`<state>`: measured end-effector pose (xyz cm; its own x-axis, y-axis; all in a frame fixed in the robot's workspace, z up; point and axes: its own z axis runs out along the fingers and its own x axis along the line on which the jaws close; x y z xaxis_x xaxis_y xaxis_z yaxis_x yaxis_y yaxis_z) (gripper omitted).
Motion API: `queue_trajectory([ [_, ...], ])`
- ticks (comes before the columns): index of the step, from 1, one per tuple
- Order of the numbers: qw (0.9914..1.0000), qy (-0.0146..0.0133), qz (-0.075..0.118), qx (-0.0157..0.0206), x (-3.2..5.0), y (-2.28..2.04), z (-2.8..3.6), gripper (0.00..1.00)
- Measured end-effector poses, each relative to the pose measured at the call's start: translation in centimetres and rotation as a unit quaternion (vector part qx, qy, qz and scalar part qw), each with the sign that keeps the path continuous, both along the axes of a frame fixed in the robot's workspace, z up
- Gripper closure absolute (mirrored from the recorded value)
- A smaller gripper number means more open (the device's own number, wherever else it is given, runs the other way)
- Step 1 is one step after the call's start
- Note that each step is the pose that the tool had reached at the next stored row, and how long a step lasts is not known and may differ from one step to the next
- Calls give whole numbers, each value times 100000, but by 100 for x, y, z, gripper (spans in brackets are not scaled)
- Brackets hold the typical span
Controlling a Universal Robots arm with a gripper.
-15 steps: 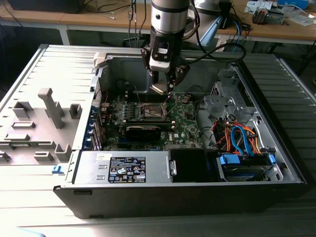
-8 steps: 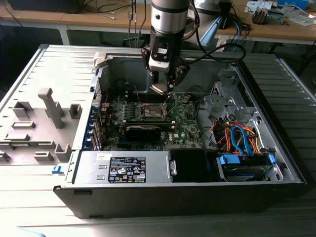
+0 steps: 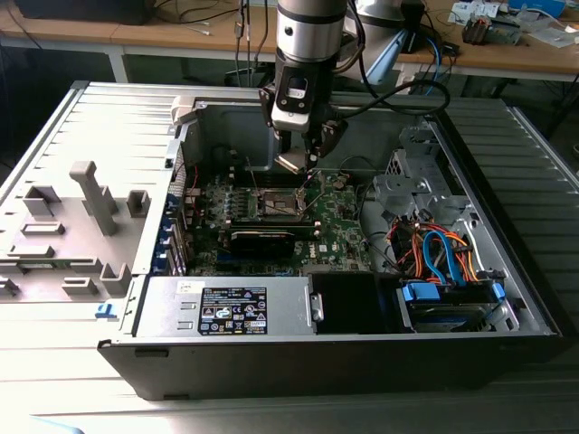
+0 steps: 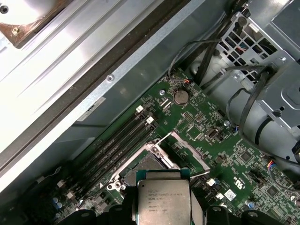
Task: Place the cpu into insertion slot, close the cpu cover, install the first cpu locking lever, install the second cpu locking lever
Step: 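Place the cpu into insertion slot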
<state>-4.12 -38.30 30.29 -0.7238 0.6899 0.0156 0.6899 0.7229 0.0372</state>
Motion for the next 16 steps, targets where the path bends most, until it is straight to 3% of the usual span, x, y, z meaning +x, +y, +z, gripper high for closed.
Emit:
queue_trajectory([
  [16,99991,2,-1321,-16,0,0,-2,45],
])
